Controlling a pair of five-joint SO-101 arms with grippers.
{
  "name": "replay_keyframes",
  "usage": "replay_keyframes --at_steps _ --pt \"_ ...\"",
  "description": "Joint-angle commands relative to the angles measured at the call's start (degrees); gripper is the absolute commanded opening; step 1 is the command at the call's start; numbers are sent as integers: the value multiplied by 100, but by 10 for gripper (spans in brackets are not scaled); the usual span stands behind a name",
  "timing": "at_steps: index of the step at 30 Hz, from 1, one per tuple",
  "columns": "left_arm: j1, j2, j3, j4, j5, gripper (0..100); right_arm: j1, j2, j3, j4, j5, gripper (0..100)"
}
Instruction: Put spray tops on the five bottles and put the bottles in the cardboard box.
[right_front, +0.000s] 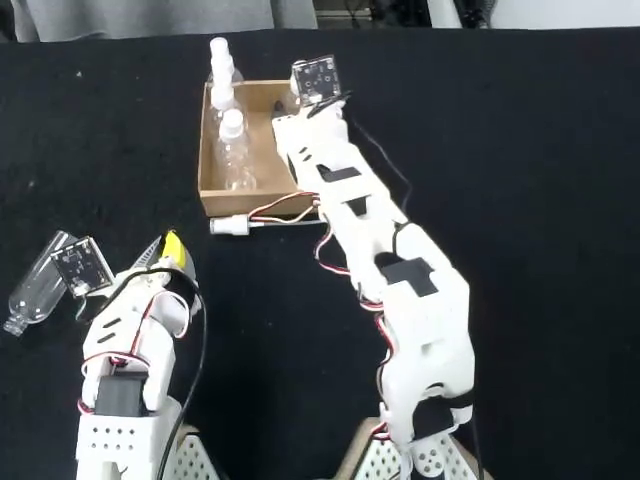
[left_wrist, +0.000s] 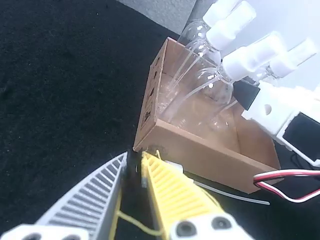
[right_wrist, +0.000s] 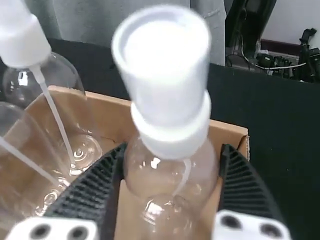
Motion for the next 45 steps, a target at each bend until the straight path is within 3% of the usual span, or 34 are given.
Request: replay_keyframes --at_steps 1,11,15,28,45 --pt "-66 -44 136 9 0 40 -9 -602 -189 26 -44 244" --pt "-66 -44 136 9 0 40 -18 -637 -242 545 -18 250" --pt "-75 -44 136 9 0 40 -18 -637 -242 615 -35 315" --pt "-75 -44 136 9 0 40 18 -646 -1174 2673 -26 319" --pt "-207 -79 136 0 0 40 -9 -1077 -1807 4299 -44 319"
